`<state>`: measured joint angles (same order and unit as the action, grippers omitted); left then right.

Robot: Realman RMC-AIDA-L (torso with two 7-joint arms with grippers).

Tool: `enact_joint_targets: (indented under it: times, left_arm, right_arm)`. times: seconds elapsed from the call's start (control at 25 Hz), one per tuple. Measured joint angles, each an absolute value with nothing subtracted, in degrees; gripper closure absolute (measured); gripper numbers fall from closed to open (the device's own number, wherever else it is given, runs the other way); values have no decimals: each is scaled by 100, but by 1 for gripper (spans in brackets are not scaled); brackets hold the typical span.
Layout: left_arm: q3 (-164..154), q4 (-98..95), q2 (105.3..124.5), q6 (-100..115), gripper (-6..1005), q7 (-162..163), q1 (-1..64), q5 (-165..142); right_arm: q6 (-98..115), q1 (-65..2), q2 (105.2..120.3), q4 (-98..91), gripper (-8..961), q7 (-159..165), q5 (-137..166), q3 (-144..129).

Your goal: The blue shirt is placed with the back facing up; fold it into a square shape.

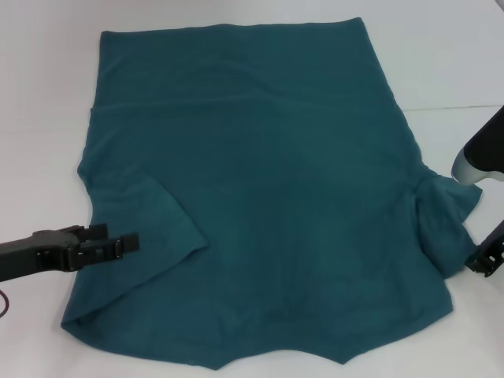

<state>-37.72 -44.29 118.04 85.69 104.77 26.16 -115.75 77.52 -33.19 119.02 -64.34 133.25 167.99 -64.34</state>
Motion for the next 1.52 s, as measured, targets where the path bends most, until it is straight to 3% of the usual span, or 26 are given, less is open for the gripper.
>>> enact_joint_targets:
  times: [0.16,0.4,0.6,0.88,1.52]
  left_arm:
    - [-3770,-4429,11804,8569,65,10477,2613,-11575]
    - [-3770,-4429,11804,8568,65,10477,2626,-11575]
    - [-3770,-4429,11804,8556,65,10477,2645,-11575]
    - [-3762,-4443,11804,8551,65,10477,2631,-11569]
    - [-3590,-4430,11798,8580,65,10492,2610,-11562]
  right_arm:
    - [7738,-3340,11893,-6336,691,13320,16795,-6434]
    - [7698,-3283,11906,-6468,892,13323,16795,-6433]
    - [7639,-3203,11939,-6812,937,13368,16800,-6430]
    - [7544,-3167,11898,-7279,937,13505,16806,-6387]
    - [7360,-3066,11978,-8159,938,13237,16814,-7506]
